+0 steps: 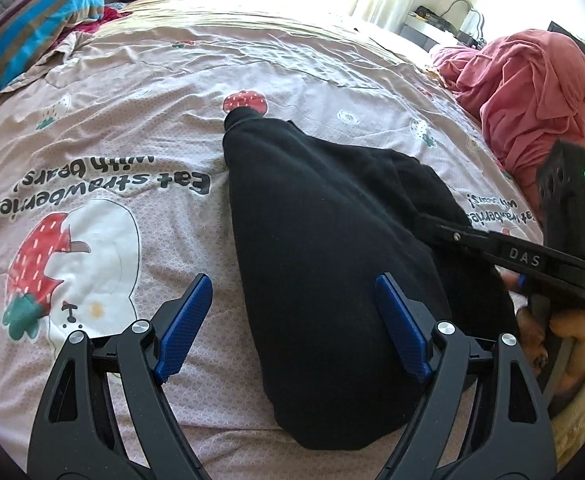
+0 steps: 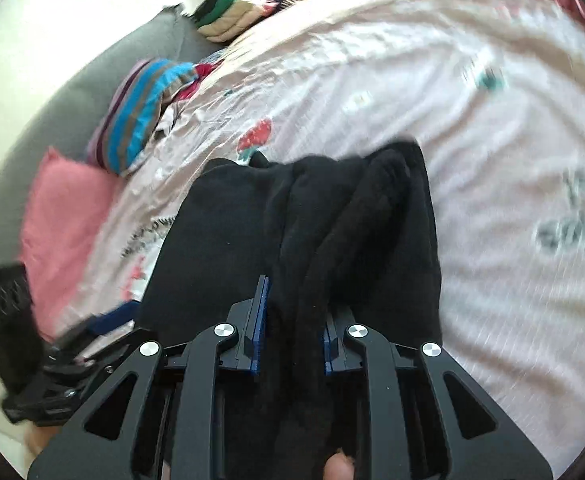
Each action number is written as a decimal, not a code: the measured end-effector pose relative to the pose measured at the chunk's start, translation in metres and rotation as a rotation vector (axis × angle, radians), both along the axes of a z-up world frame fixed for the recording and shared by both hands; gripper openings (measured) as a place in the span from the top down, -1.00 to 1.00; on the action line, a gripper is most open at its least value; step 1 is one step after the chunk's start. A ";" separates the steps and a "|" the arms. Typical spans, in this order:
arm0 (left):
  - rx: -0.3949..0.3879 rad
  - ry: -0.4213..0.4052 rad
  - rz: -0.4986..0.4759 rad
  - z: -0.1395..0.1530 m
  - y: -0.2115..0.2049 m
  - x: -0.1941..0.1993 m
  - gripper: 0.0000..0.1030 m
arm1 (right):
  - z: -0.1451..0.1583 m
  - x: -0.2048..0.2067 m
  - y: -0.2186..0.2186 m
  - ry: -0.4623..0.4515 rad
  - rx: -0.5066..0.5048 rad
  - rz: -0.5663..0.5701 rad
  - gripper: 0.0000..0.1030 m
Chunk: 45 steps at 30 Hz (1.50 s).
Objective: Fold small clothes
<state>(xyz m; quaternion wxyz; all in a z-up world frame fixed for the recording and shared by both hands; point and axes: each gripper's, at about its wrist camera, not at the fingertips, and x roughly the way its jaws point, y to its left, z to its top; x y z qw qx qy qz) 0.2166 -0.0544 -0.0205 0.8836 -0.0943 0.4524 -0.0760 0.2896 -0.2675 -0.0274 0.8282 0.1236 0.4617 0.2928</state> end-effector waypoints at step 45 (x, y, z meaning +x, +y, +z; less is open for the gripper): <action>0.002 -0.024 -0.081 -0.006 -0.032 -0.039 -0.49 | -0.009 -0.076 -0.052 -0.072 -0.084 -0.088 0.52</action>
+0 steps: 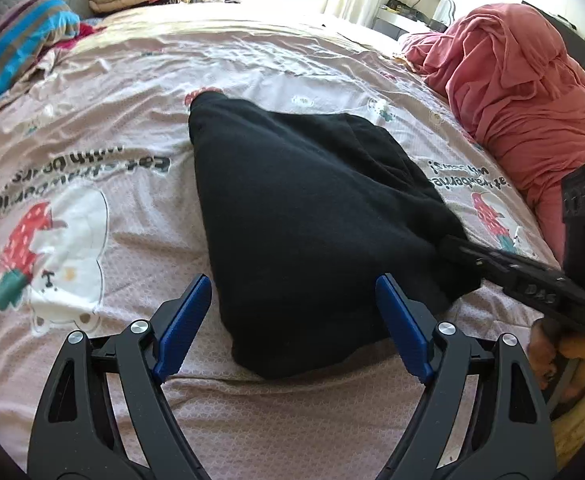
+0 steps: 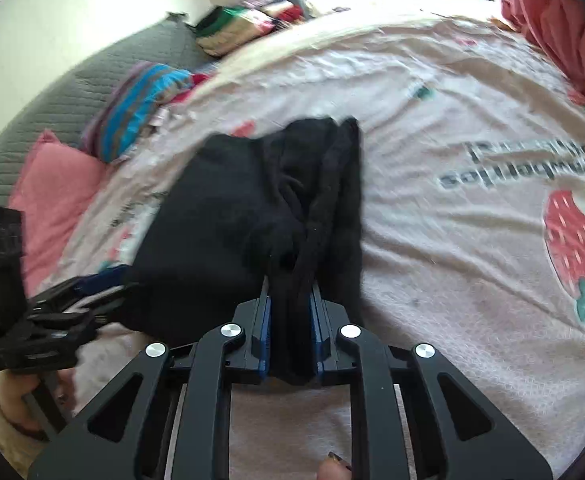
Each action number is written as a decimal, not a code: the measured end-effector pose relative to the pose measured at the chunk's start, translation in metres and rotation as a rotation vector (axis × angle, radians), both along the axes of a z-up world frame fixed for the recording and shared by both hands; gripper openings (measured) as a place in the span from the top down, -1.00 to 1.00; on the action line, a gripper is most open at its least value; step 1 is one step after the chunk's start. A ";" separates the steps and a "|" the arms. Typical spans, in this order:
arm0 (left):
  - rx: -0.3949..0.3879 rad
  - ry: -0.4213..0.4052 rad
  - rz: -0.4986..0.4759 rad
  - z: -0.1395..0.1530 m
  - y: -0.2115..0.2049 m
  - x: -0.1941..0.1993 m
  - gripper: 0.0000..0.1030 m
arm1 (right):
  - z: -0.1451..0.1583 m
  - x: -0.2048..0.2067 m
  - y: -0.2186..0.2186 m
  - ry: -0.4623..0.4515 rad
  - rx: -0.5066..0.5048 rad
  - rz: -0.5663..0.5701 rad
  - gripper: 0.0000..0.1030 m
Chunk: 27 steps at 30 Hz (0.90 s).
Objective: Fold small clothes
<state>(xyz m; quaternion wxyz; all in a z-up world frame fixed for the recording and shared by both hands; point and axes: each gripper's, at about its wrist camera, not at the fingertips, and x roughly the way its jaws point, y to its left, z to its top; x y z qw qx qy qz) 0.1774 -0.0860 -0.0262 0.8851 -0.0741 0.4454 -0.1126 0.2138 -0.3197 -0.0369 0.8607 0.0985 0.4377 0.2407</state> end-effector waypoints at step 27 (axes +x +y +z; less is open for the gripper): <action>0.012 -0.107 0.003 0.039 0.014 -0.051 -0.82 | 0.056 -0.091 -0.005 -0.317 -0.178 -0.143 -0.91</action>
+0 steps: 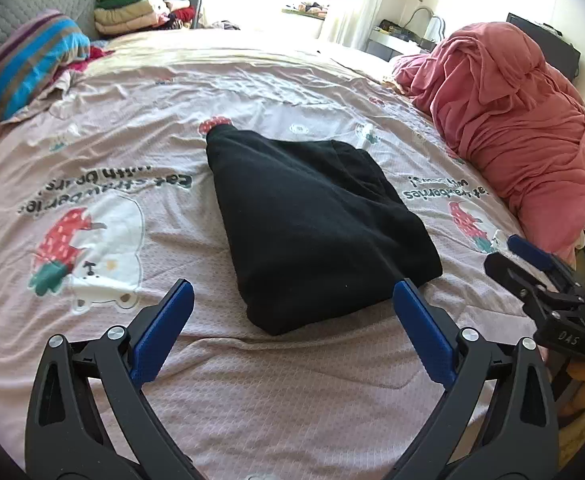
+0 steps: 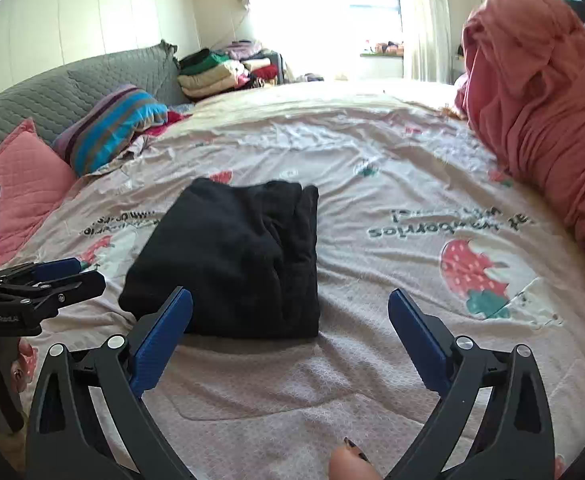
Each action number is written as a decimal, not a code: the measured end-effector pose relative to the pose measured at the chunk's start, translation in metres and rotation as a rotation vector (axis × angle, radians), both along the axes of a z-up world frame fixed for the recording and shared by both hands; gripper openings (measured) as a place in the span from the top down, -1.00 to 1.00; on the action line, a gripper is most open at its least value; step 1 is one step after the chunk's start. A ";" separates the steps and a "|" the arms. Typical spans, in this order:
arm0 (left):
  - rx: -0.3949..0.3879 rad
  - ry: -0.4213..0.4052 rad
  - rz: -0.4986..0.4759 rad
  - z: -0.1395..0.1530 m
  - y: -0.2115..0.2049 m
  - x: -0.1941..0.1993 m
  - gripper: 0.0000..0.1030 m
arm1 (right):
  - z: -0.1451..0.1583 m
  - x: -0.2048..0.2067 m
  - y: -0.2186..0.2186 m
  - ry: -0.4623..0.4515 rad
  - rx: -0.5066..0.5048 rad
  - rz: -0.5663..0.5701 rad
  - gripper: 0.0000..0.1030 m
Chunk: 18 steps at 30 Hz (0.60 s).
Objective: Fold small clothes
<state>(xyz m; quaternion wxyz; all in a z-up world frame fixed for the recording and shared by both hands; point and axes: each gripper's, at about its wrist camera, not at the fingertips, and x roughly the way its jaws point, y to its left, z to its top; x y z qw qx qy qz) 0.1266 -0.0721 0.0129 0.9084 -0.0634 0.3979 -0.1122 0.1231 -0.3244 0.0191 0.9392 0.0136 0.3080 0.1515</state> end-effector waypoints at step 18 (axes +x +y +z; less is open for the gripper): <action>0.016 -0.080 0.048 0.021 0.029 -0.042 -0.82 | 0.022 -0.030 0.015 -0.067 0.003 -0.002 -0.91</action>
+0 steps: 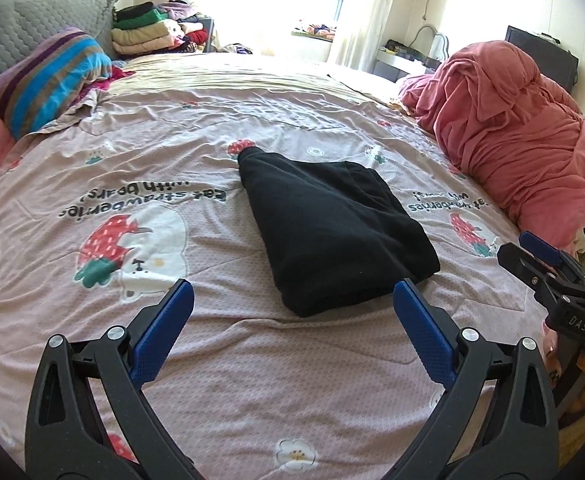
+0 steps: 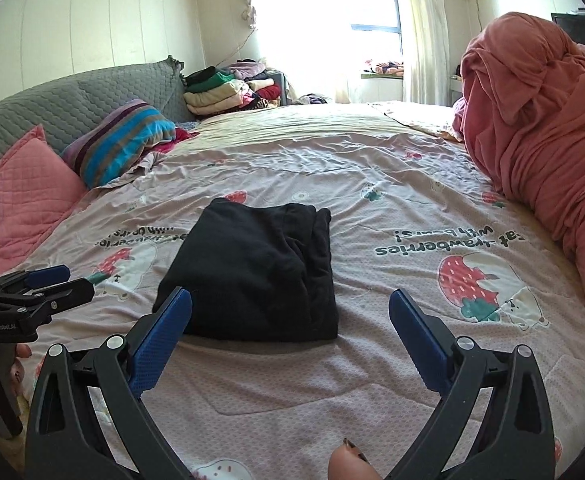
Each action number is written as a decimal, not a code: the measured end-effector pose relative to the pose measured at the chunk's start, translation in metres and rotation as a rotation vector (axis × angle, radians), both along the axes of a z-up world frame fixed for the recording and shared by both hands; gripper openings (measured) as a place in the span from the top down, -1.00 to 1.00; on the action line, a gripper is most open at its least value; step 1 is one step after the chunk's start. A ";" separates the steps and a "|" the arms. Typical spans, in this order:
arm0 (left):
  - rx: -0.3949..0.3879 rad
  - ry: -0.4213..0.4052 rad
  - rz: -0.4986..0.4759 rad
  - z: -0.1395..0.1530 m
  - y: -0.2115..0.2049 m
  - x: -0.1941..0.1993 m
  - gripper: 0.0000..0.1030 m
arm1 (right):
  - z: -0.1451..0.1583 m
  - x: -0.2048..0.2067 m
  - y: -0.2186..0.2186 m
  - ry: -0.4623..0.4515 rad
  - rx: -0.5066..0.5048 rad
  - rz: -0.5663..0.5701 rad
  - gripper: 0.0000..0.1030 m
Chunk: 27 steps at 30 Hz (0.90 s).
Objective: Fold small clothes
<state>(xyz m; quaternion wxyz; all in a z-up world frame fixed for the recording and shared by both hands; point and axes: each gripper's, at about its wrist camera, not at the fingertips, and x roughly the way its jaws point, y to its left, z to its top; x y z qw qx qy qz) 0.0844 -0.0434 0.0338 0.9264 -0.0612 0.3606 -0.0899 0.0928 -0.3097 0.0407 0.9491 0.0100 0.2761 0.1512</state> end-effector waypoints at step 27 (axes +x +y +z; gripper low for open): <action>0.031 -0.098 0.050 0.004 0.036 -0.070 -0.82 | 0.009 -0.056 0.047 -0.152 0.001 -0.003 -0.91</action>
